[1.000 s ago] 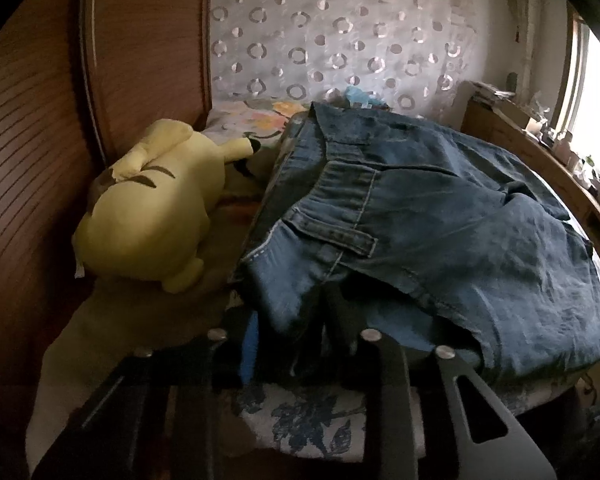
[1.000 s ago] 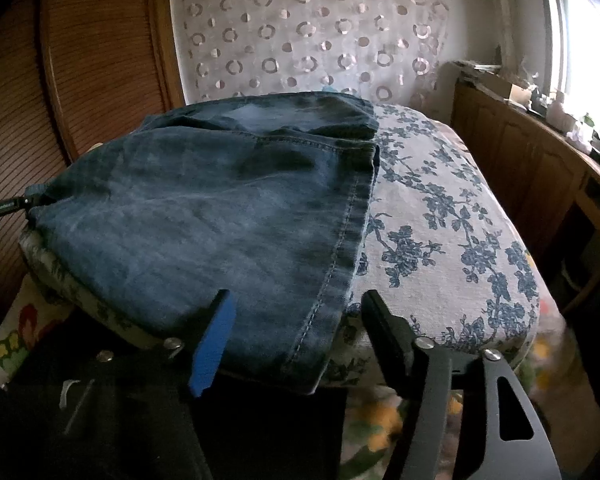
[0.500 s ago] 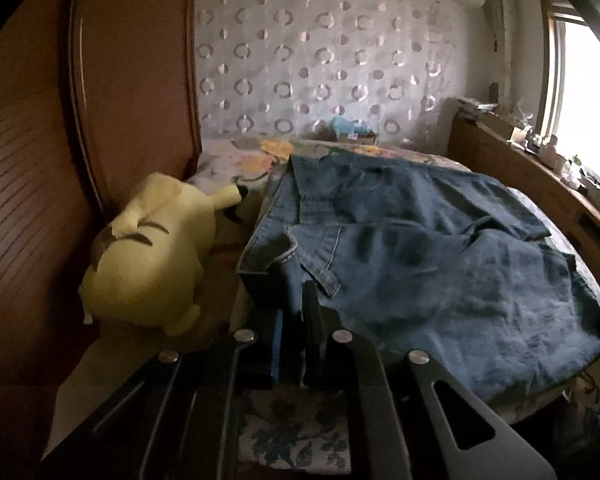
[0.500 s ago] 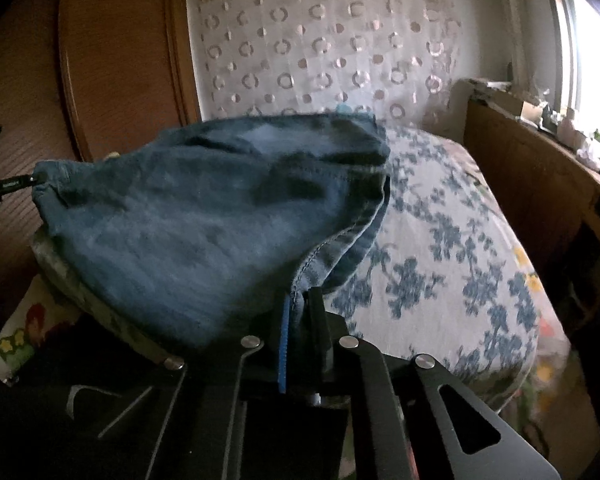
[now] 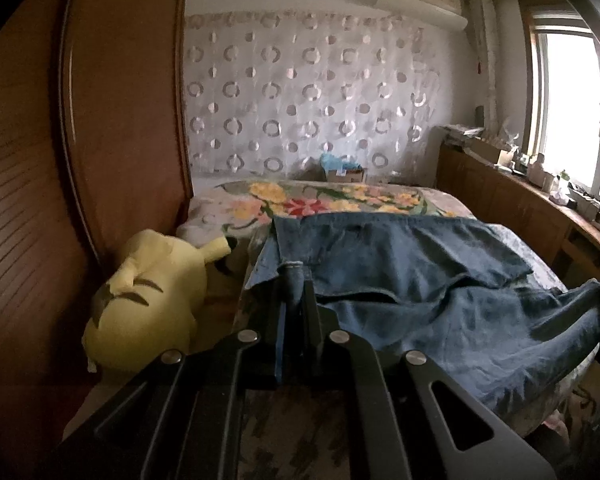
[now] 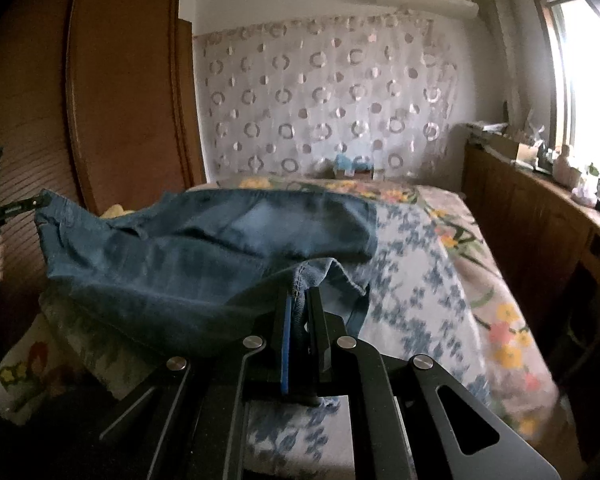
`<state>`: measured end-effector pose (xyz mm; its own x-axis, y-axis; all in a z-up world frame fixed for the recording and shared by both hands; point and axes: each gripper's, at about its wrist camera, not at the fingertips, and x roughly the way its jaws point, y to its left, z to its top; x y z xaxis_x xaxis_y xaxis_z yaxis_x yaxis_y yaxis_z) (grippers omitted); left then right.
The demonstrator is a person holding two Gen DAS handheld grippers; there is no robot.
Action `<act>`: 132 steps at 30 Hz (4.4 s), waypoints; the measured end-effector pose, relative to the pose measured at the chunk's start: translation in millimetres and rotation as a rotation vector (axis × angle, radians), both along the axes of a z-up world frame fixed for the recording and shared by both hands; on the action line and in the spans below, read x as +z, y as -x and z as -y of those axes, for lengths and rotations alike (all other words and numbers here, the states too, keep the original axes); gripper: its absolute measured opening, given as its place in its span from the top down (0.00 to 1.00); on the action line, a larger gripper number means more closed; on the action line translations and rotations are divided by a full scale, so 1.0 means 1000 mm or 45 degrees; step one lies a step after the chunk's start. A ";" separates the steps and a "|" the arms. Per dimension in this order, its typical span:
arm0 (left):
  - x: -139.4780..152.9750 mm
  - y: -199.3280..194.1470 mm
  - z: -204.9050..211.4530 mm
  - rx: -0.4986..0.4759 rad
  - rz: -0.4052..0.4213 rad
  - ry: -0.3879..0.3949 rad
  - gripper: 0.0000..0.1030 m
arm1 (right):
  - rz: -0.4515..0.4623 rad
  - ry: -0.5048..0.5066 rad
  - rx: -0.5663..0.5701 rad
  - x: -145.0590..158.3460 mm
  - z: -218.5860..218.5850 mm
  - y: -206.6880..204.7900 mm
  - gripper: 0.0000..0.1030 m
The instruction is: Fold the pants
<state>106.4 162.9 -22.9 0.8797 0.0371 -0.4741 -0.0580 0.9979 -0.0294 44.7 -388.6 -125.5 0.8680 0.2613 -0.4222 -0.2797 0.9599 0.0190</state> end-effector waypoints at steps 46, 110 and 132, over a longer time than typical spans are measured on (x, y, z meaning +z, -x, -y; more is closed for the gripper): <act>0.041 -0.218 0.019 -0.078 -0.036 -0.060 0.94 | 0.025 0.086 -0.043 0.019 -0.005 -0.227 0.94; -0.059 -0.243 0.036 -0.281 -0.366 0.077 0.27 | -0.494 0.083 -0.020 0.008 -0.002 -0.350 0.49; -0.059 -0.218 0.021 -0.223 -0.327 0.030 0.27 | -0.301 0.197 -0.166 0.051 -0.017 -0.374 0.54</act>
